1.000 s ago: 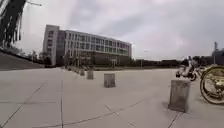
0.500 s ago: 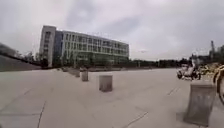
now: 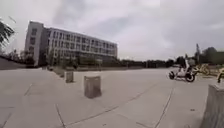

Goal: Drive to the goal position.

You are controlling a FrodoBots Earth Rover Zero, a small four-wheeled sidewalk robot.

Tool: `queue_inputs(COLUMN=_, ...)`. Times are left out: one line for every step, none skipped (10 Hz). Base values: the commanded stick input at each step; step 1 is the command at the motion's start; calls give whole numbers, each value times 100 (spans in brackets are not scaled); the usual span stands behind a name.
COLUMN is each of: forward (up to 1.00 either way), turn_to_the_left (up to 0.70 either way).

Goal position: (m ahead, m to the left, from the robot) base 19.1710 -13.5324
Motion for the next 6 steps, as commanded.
queue_inputs(forward=100, turn_to_the_left=-40)
queue_inputs(forward=100, turn_to_the_left=-40)
queue_inputs(forward=100, turn_to_the_left=-40)
queue_inputs(forward=100, turn_to_the_left=-40)
queue_inputs(forward=100, turn_to_the_left=-40)
queue_inputs(forward=100, turn_to_the_left=-40)
